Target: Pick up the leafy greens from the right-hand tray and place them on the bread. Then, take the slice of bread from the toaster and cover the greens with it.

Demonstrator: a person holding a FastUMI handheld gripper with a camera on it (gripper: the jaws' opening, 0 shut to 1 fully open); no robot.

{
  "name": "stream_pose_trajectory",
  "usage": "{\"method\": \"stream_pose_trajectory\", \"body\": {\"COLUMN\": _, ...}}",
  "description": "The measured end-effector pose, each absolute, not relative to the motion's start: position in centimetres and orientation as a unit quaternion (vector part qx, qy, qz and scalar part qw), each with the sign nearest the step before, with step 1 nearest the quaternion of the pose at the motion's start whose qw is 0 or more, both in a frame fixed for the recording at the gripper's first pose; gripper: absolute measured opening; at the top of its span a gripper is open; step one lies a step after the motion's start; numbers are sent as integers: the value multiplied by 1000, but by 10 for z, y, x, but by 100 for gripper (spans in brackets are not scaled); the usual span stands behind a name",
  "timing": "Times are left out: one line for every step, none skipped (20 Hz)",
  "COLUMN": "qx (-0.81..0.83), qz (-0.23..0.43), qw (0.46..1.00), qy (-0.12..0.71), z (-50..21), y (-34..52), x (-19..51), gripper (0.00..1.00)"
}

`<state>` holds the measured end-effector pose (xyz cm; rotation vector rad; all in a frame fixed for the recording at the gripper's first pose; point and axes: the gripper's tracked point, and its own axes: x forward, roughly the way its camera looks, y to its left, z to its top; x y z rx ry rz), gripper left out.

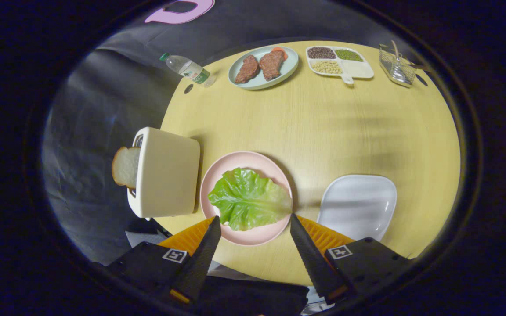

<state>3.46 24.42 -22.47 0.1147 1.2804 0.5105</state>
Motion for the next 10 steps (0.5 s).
{"method": "stream_pose_trajectory", "body": {"qx": 55, "qz": 233, "qw": 773, "qy": 587, "z": -215, "y": 248, "x": 33, "gripper": 100}}
{"method": "stream_pose_trajectory", "body": {"qx": 57, "qz": 230, "qw": 780, "qy": 580, "z": -206, "y": 251, "x": 36, "gripper": 100}}
{"method": "stream_pose_trajectory", "body": {"qx": 55, "qz": 229, "qw": 785, "qy": 573, "z": -196, "y": 257, "x": 37, "gripper": 100}}
{"method": "stream_pose_trajectory", "body": {"qx": 54, "qz": 228, "qw": 792, "qy": 564, "z": -185, "y": 263, "x": 40, "gripper": 100}}
{"method": "stream_pose_trajectory", "body": {"qx": 56, "qz": 229, "qw": 795, "qy": 559, "z": -174, "y": 271, "x": 41, "gripper": 100}}
{"method": "stream_pose_trajectory", "body": {"qx": 63, "qz": 228, "qw": 797, "qy": 555, "z": -163, "y": 280, "x": 41, "gripper": 100}}
{"method": "stream_pose_trajectory", "body": {"qx": 66, "qz": 227, "qw": 799, "qy": 552, "z": -153, "y": 289, "x": 41, "gripper": 100}}
{"method": "stream_pose_trajectory", "body": {"qx": 63, "qz": 228, "qw": 802, "qy": 549, "z": -146, "y": 297, "x": 41, "gripper": 100}}
{"method": "stream_pose_trajectory", "body": {"qx": 54, "qz": 229, "qw": 801, "qy": 550, "z": -140, "y": 305, "x": 40, "gripper": 100}}
{"method": "stream_pose_trajectory", "body": {"qx": 50, "qz": 233, "qw": 802, "qy": 547, "z": -134, "y": 315, "x": 36, "gripper": 100}}
